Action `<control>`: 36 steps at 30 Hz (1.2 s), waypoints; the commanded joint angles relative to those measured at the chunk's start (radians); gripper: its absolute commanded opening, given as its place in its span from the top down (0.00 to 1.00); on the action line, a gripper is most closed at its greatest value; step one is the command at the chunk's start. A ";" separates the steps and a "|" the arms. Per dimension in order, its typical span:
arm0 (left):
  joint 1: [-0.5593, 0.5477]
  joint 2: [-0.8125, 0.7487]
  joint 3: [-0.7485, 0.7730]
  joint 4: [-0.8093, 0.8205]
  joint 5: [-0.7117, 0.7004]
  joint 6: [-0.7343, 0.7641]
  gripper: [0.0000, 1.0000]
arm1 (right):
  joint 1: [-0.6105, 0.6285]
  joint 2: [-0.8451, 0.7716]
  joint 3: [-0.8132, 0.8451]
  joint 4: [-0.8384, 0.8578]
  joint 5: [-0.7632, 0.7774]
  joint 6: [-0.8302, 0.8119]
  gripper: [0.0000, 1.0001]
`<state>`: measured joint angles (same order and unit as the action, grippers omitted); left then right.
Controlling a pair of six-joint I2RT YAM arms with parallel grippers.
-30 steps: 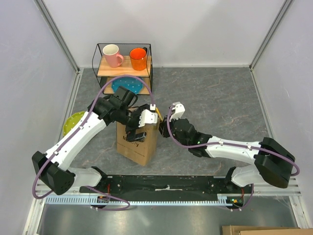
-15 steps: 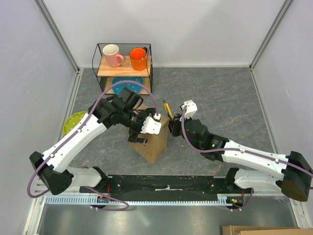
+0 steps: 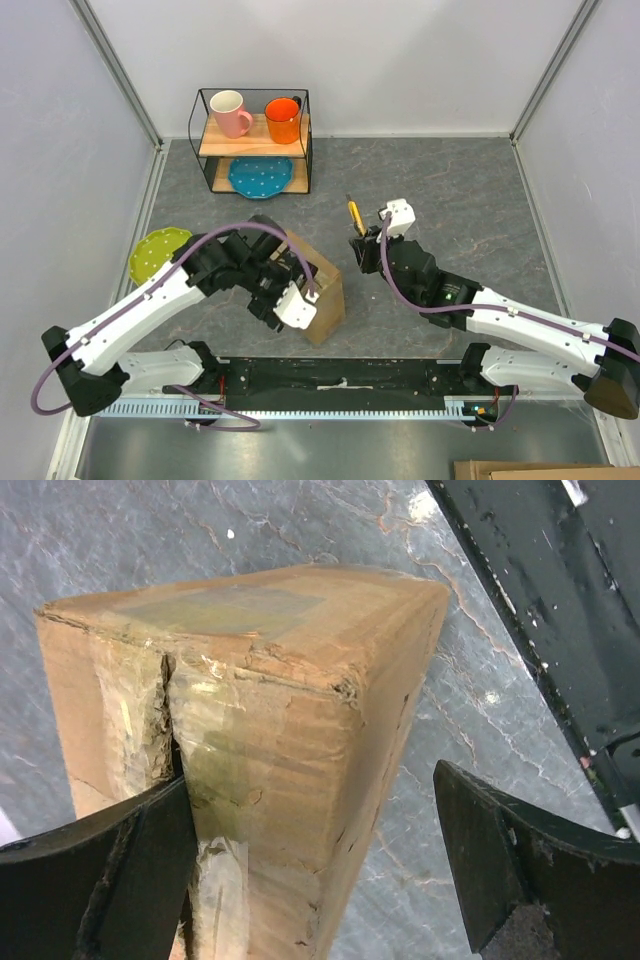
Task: Unpack the express box
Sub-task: Adjust the express box at the center of the board.
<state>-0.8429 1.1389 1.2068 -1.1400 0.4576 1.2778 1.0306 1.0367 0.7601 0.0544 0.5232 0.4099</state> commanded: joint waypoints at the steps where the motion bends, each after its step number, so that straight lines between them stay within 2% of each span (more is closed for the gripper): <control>1: -0.091 -0.108 -0.041 0.080 -0.126 0.100 0.01 | 0.002 0.006 0.033 -0.042 0.081 -0.025 1.00; 4: -0.119 -0.143 -0.078 0.126 -0.158 0.094 0.01 | 0.002 0.016 0.027 -0.051 0.121 -0.013 1.00; 8: -0.142 -0.171 -0.127 0.163 -0.195 0.086 0.01 | -0.032 0.042 0.027 -0.158 0.164 0.016 1.00; 13: -0.163 -0.173 -0.199 0.261 -0.284 0.078 0.01 | -0.118 0.054 -0.068 -0.136 0.094 0.070 1.00; 17: -0.166 -0.146 -0.285 0.457 -0.501 0.087 0.01 | -0.188 0.086 -0.128 -0.061 0.045 0.079 1.00; 20: -0.166 -0.117 -0.294 0.557 -0.577 0.062 0.00 | -0.217 0.111 -0.134 -0.025 0.017 0.087 1.00; 23: -0.166 -0.132 -0.302 0.604 -0.567 0.077 0.00 | -0.234 0.105 -0.142 -0.004 -0.009 0.093 1.00; 28: -0.168 -0.281 -0.417 0.608 -0.394 0.268 0.01 | -0.242 0.068 -0.111 0.013 -0.089 0.089 1.00; 30: -0.168 -0.312 -0.456 0.606 -0.378 0.308 0.01 | -0.241 0.069 -0.084 0.001 -0.135 0.087 1.00; 32: -0.168 -0.327 -0.451 0.603 -0.356 0.279 0.01 | -0.242 0.066 -0.058 -0.031 -0.169 0.090 1.00; 36: -0.168 -0.329 -0.392 0.594 -0.327 0.131 0.01 | -0.242 -0.026 -0.057 -0.106 -0.274 0.101 1.00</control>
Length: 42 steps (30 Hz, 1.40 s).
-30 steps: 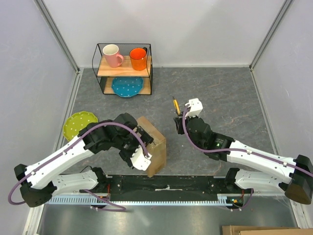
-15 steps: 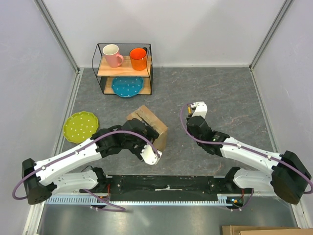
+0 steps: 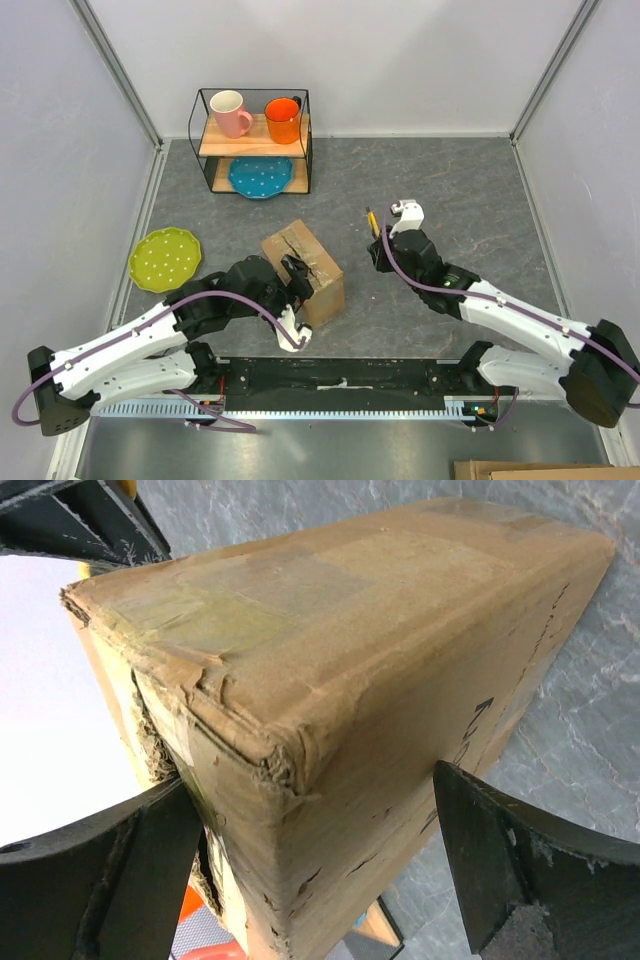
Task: Unpack the express box
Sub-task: Adjust the express box at the center of the board.
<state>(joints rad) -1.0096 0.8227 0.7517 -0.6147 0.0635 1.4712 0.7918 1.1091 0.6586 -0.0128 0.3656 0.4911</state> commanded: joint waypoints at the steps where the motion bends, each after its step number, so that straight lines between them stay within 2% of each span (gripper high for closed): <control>1: -0.001 -0.020 0.058 0.067 0.068 -0.068 0.01 | -0.003 -0.129 0.035 -0.064 -0.189 0.017 1.00; 5: -0.001 -0.054 0.003 0.070 0.085 -0.043 0.01 | -0.003 -0.302 0.065 -0.196 -0.318 -0.023 1.00; 10: -0.001 -0.069 -0.023 0.099 0.088 -0.023 0.01 | -0.003 -0.400 0.133 -0.406 -0.291 -0.055 1.00; 14: -0.001 -0.079 -0.058 0.125 0.079 0.026 0.01 | -0.003 -0.391 0.108 -0.412 -0.269 -0.040 1.00; 17: -0.001 -0.069 -0.060 0.132 0.068 0.008 0.01 | 0.000 -0.414 0.102 -0.377 -0.362 -0.058 1.00; 21: -0.001 -0.066 -0.061 0.136 0.061 -0.025 0.01 | -0.002 -0.463 0.153 -0.501 -0.395 -0.155 1.00; 24: -0.001 -0.063 -0.066 0.145 0.050 -0.028 0.00 | 0.001 -0.457 0.232 -0.648 -0.393 -0.226 1.00; 25: -0.001 -0.062 -0.066 0.147 0.041 -0.032 0.01 | 0.001 -0.459 0.260 -0.659 -0.430 -0.239 1.00; 28: 0.000 -0.053 -0.054 0.150 0.029 -0.066 0.01 | 0.003 -0.440 0.315 -0.693 -0.413 -0.287 1.00; 34: 0.005 -0.043 -0.092 0.150 -0.007 -0.110 0.01 | 0.015 -0.313 0.410 -0.748 -0.427 -0.379 1.00; 38: 0.031 -0.002 -0.135 0.208 -0.091 -0.189 0.01 | 0.049 -0.241 0.447 -0.806 -0.372 -0.474 1.00; 39: 0.042 0.012 -0.140 0.219 -0.114 -0.198 0.01 | 0.058 -0.238 0.455 -0.812 -0.325 -0.483 1.00; 42: 0.092 0.030 -0.129 0.234 -0.129 -0.245 0.01 | 0.090 -0.244 0.467 -0.820 -0.307 -0.563 1.00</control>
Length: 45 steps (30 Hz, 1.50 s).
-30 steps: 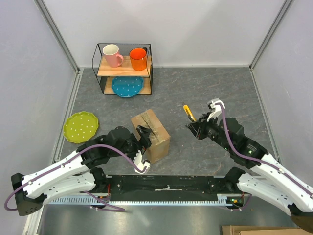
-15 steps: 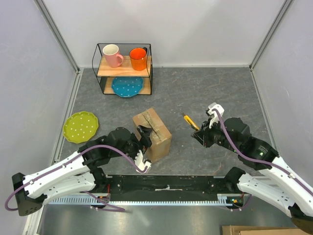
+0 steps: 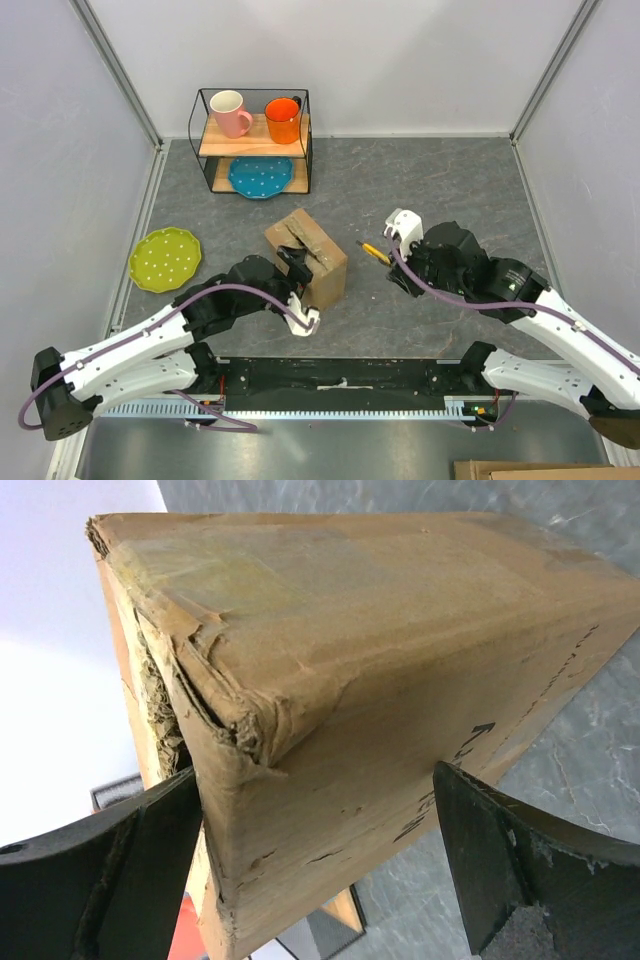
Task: Unpack the express box
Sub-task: Adjust the express box at the center of the board.
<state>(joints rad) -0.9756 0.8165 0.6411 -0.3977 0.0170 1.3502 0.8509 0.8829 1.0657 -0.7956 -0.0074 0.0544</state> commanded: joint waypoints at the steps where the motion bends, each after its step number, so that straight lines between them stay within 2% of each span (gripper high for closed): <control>1: 0.072 0.045 -0.015 0.023 -0.084 -0.129 0.02 | 0.054 -0.018 0.065 -0.043 0.075 -0.161 1.00; 5: 0.139 0.070 0.011 0.051 -0.077 -0.152 0.02 | 0.148 -0.007 0.080 -0.071 0.161 -0.261 1.00; 10: 0.141 0.067 0.061 -0.019 -0.023 -0.168 0.01 | 0.249 0.034 0.085 -0.083 0.222 -0.349 1.00; 13: 0.143 0.041 0.083 -0.076 0.064 -0.171 0.01 | 0.287 0.086 0.089 -0.079 0.265 -0.381 1.00; 18: 0.144 -0.031 0.095 -0.112 0.165 -0.164 0.01 | 0.301 0.102 0.073 0.013 0.308 -0.441 1.00; 22: 0.164 -0.030 0.188 -0.116 0.216 -0.264 0.01 | 0.300 0.091 0.065 0.082 0.311 -0.453 1.00; 33: 0.242 0.065 0.384 -0.105 0.285 -0.439 0.01 | 0.323 0.122 0.083 0.032 0.326 -0.510 1.00; 37: 0.296 0.088 0.414 -0.099 0.316 -0.474 0.01 | 0.364 0.134 0.086 0.010 0.398 -0.545 1.00; 42: 0.382 0.202 0.497 -0.081 0.337 -0.545 0.01 | 0.415 0.183 0.086 -0.010 0.492 -0.591 1.00; 45: 0.411 0.260 0.544 -0.119 0.356 -0.537 0.01 | 0.433 0.195 0.085 -0.007 0.521 -0.610 1.00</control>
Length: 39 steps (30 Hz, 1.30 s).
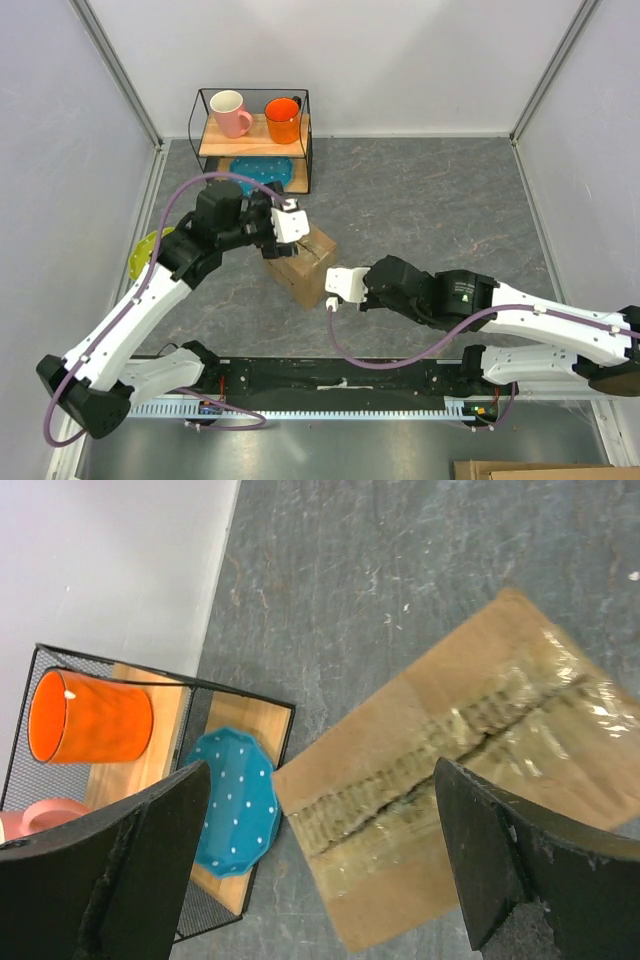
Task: Unpack the express box
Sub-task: Adjust the express box at the center of the board.
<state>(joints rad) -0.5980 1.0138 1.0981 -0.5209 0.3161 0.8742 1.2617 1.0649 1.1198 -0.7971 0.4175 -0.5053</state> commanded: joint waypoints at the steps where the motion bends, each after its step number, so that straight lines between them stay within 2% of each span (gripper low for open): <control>1: 0.040 0.074 0.095 -0.026 0.063 -0.055 0.01 | 0.028 0.015 0.031 -0.002 0.101 -0.055 1.00; 16: 0.058 0.075 0.066 -0.117 0.126 0.025 0.01 | 0.061 0.047 0.064 0.030 0.156 -0.079 1.00; 39: 0.056 0.031 -0.017 -0.093 0.153 0.080 0.01 | 0.068 0.086 0.051 0.050 0.172 -0.093 1.00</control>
<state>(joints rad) -0.5446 1.0649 1.0950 -0.6170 0.4236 0.9199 1.3251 1.1488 1.1511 -0.7715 0.5568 -0.5884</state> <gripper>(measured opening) 0.993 0.220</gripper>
